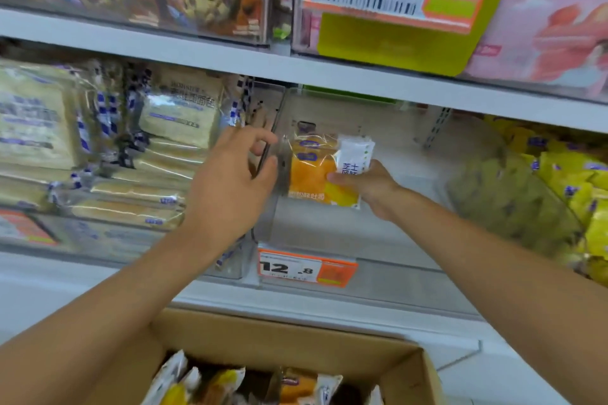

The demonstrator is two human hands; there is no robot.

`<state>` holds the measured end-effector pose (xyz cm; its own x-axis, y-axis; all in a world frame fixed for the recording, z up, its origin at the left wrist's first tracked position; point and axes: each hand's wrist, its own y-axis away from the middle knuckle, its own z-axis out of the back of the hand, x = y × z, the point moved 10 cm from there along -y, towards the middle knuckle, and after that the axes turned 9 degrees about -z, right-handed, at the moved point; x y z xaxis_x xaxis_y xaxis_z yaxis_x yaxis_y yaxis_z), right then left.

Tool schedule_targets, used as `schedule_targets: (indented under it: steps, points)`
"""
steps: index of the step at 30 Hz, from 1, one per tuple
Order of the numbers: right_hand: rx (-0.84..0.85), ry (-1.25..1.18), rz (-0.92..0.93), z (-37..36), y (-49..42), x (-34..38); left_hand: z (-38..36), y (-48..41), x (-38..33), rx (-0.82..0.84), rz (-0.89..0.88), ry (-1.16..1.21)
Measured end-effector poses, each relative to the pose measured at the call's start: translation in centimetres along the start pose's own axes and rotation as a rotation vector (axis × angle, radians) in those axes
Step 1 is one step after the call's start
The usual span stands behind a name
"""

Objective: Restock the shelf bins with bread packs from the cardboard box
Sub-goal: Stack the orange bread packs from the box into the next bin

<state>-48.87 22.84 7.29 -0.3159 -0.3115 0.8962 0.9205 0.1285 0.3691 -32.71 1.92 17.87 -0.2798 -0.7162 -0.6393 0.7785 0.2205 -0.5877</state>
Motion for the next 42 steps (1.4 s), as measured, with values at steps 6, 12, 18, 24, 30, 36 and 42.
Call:
schedule_targets:
  steps: [6, 12, 18, 24, 30, 36, 42]
  points:
    - [-0.013, 0.117, -0.042, -0.1, 0.3, -0.5, 0.0, -0.1, -0.2, 0.025, 0.004, -0.015]
    - [-0.413, 0.506, 0.403, 2.6, 3.7, 4.5, 0.0, -0.1, -0.5, 0.031, -0.01, -0.014]
    - [-0.267, 1.366, 0.76, -3.8, 3.5, 5.2, -0.1, -0.1, -0.6, 0.036, -0.032, 0.012]
    - [-0.352, 1.428, 0.718, -3.9, 2.8, 4.9, 0.0, -0.1, -0.7, 0.029, -0.025, 0.011]
    - [-0.271, 1.206, 0.702, -3.4, 8.1, 6.1, 0.5, 0.0, -1.6, 0.035, -0.03, -0.035]
    - [-0.399, 0.768, 0.712, -1.3, 18.5, 5.3, 2.5, 4.0, -4.9, 0.023, -0.02, -0.054]
    - [-0.076, 0.788, 0.437, -5.9, 23.7, -7.5, -0.2, 16.0, -1.1, 0.302, 0.252, -0.01]
